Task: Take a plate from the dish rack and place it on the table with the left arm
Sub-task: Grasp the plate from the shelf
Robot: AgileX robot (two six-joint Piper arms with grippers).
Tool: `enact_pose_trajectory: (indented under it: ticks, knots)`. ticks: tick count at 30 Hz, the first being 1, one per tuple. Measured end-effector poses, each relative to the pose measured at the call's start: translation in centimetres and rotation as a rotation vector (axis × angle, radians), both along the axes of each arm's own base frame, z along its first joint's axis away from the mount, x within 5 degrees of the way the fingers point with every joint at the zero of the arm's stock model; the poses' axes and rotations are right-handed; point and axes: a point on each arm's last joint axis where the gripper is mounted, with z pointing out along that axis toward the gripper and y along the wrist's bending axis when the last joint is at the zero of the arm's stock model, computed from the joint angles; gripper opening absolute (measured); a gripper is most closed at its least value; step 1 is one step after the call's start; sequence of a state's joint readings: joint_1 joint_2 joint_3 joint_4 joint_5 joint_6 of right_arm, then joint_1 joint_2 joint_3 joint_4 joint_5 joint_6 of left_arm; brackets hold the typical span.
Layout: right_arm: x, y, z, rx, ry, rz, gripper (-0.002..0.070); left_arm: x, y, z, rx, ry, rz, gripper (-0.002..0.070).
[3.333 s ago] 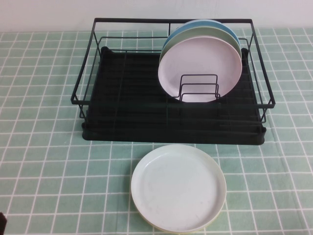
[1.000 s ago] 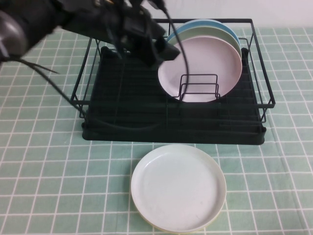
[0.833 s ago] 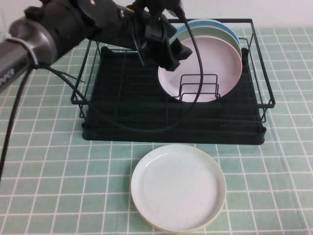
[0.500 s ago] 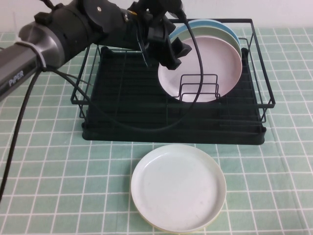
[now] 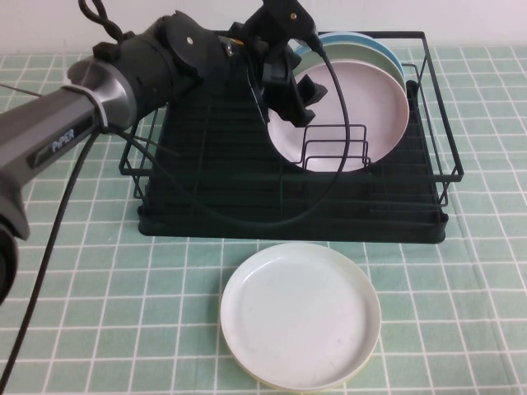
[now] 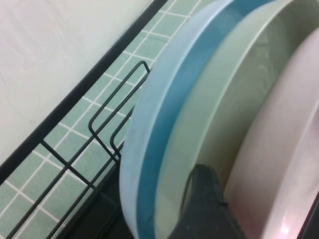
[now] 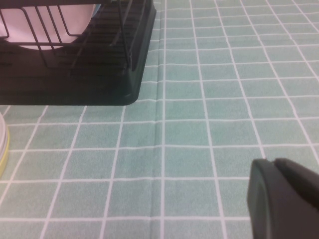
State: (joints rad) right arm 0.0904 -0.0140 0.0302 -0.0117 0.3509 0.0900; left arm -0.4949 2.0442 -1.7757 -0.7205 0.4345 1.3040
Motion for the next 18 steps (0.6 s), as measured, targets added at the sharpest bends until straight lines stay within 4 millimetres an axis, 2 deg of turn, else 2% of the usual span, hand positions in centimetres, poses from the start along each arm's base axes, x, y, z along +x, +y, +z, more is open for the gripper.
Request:
enact_pose_trajectory:
  ticks: [5,7,10,14,18]
  knots:
    - [0.00,0.00,0.00,0.000,0.000,0.000,-0.0018,0.28,-0.35,-0.86,-0.009,0.012,0.006,0.0428]
    - [0.00,0.00,0.00,0.000,0.000,0.000,-0.0018,0.40,-0.39,-1.13,-0.010,0.014,0.009,0.0403]
    - [0.00,0.00,0.00,0.000,0.000,0.000,-0.0018,0.51,-0.37,-1.03,-0.021,0.005,0.022,0.0293]
    - [0.00,0.00,0.00,0.000,0.000,0.000,-0.0018,0.66,-0.33,-0.84,-0.027,-0.012,0.034,0.0085]
    - [0.00,0.00,0.00,0.000,0.000,0.000,-0.0018,0.77,-0.26,-0.72,-0.027,-0.030,0.042,0.0029]
